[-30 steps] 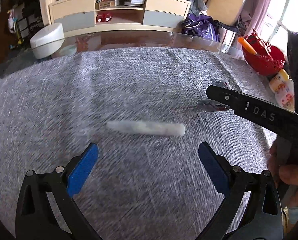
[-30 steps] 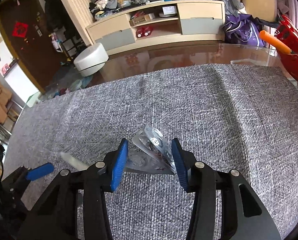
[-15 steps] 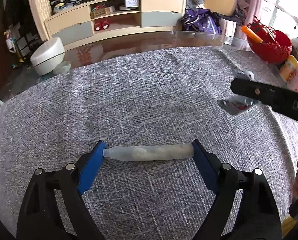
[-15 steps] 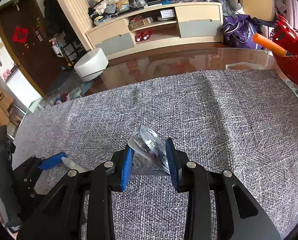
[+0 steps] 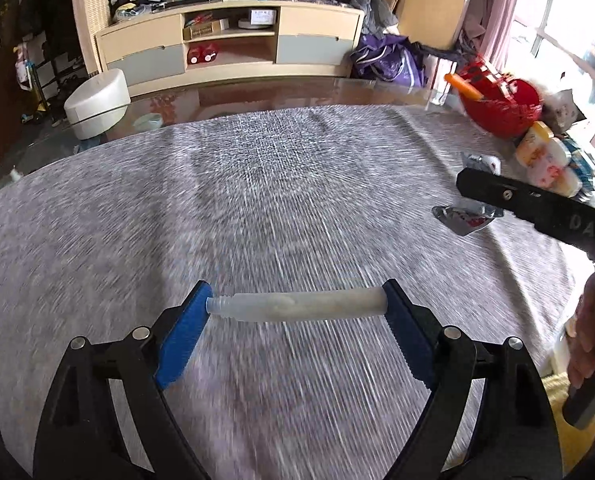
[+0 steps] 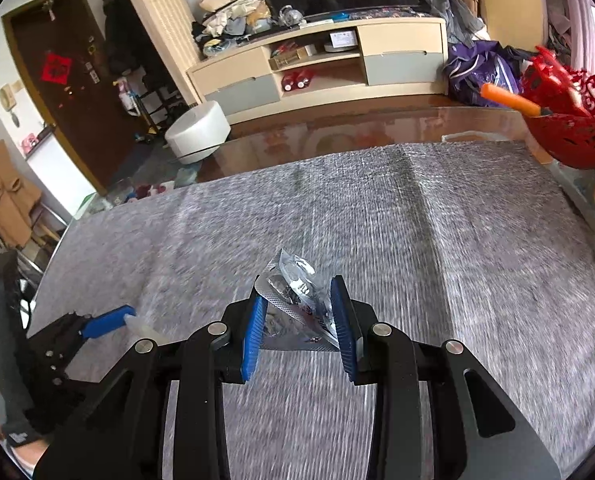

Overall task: Collect trash
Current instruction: 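Carry the tube in the left tool while the right tool carries the blister pack to the bin, then open the left tool over the bin while the right tool releases the blister pack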

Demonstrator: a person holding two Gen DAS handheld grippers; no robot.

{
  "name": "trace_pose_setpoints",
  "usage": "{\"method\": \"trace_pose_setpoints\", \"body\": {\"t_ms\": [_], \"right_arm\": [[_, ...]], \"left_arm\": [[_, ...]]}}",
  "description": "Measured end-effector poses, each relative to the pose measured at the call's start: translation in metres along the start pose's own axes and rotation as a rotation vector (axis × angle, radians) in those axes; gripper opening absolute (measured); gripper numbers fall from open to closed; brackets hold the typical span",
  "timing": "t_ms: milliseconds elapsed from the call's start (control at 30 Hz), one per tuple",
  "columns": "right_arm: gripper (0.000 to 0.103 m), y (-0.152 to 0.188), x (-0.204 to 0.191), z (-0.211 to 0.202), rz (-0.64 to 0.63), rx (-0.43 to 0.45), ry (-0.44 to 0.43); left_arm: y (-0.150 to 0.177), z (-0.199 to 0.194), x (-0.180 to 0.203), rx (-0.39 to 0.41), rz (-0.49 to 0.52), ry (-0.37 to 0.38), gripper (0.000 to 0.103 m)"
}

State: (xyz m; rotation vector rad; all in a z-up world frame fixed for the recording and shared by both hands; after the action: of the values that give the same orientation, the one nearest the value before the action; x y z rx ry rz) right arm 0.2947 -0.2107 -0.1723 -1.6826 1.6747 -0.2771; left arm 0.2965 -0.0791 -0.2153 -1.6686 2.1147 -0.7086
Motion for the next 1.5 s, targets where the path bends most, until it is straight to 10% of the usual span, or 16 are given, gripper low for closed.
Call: {"method": "trace_pose_setpoints", "body": {"t_ms": [633,1500], "right_arm": [[0.034,0.138,-0.056,-0.113,-0.029,-0.021,-0.034],[0.034,0.289,-0.055,-0.022,0.036,-0.321,-0.033]], "left_arm": [[0.144,-0.149,0.011,0.057,-0.053,0.048,0.082],[0.298,-0.058,0.035,-0.221,-0.04,0.089,0.082]]}}
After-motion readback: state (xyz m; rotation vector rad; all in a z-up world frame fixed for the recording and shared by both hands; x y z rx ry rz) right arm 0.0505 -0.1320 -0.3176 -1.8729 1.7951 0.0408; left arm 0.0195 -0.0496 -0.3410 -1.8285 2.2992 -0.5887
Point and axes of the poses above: each gripper's, at about its wrist camera, not at the fingertips, and z roughly the way its jaws point, x to its right, y to its underside, the point moved 10 cm from there along z, roughly the way its jaws point, and after that the axes turned 5 degrees about -y, right-handed, at the moved point
